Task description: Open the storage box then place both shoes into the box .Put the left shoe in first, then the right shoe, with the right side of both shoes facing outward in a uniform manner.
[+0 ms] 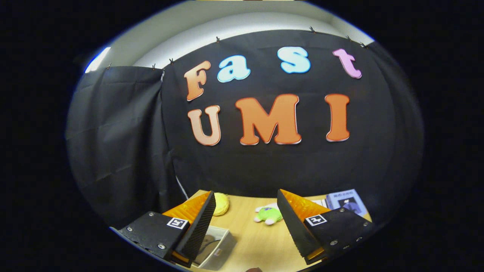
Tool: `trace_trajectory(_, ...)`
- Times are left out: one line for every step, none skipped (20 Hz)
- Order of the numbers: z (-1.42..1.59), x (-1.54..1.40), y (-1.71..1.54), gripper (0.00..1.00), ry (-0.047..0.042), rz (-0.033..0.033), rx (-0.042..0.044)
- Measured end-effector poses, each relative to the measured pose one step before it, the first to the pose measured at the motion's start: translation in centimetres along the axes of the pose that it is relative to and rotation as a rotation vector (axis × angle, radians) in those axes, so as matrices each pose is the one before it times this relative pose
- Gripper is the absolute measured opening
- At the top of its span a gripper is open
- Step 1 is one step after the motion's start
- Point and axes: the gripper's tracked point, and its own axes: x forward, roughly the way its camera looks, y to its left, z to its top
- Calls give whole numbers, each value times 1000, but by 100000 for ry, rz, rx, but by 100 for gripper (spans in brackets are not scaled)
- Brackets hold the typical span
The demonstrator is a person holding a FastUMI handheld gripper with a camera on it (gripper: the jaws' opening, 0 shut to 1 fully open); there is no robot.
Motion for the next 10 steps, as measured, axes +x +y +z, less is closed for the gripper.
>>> trace_trajectory(811,-324,-1073,97,-2682,-2247,-2005)
trace_trajectory(549,-454,-648,97,-2007,-817,-859)
trace_trajectory(541,-212,-712,97,-1698,-714,88)
trace_trajectory(441,-81,-952,98,-1161,-1198,193)
trace_trajectory(250,-11,-940,98,-980,-1330,417)
trace_trajectory(413,-82,-1003,98,-1249,-781,241)
trace_trajectory(452,-25,-767,98,-1709,-665,42)
trace_trajectory(389,-14,-894,98,-1309,-1346,-337)
trace_trajectory(169,-49,-793,98,-611,-1636,-184)
trace_trajectory(-203,-157,-704,98,-29,-932,-162)
